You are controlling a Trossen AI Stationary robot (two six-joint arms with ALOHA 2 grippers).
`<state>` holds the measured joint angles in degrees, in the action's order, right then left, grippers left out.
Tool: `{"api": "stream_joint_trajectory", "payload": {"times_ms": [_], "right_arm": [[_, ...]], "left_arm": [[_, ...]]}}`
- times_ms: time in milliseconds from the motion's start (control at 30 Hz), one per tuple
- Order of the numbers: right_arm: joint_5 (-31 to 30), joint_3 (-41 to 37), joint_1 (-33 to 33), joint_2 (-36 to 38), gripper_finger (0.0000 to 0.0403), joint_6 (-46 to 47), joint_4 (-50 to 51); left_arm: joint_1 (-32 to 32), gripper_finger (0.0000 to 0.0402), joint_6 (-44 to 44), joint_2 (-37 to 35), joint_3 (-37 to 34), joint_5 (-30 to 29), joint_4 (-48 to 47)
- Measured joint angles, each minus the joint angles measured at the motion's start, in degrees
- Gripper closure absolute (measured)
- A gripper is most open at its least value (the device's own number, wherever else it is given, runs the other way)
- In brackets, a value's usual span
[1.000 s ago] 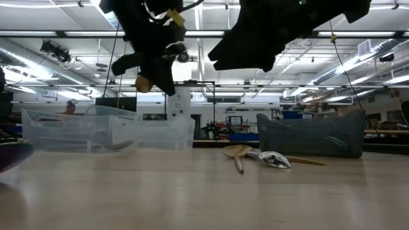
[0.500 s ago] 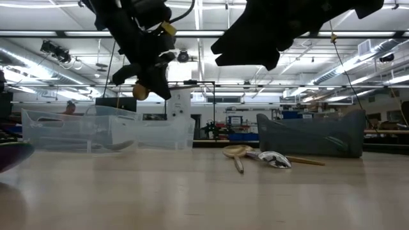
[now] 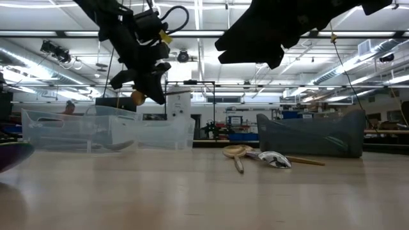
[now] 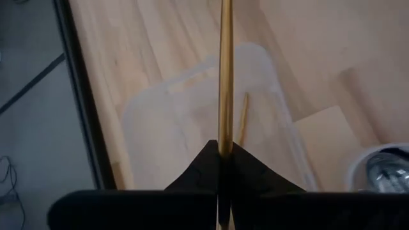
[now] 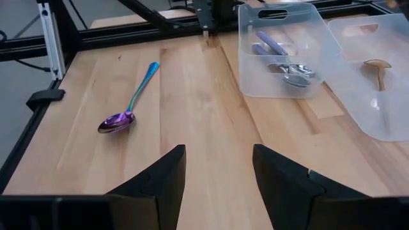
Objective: Sort silverware by color (type)
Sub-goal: Put the gold spoon into the top transparent bin
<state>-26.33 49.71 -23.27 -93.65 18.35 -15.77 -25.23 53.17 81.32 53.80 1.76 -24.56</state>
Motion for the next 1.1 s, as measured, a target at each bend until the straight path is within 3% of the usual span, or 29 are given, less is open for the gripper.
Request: {"api": "stream_joint_trajectory", "payload": {"times_ms": [367,533,1100], "right_arm": [[0.00,0.00,-0.21,0.02,0.0212,1.18,-0.01],[-0.09,0.00,-0.26,0.02,0.0212,1.18,-0.02],[-0.17,0.00,-0.26,0.07,0.0212,0.67,-0.35]], "left_arm": [[-4.12,0.0383,0.10,0.02,0.00,5.03,1.67],[-6.06,0.0383,0.03,0.68,0.00,10.33,2.85],[-8.94,0.0380,6.45,9.10,0.00,4.85,-0.34]]}}
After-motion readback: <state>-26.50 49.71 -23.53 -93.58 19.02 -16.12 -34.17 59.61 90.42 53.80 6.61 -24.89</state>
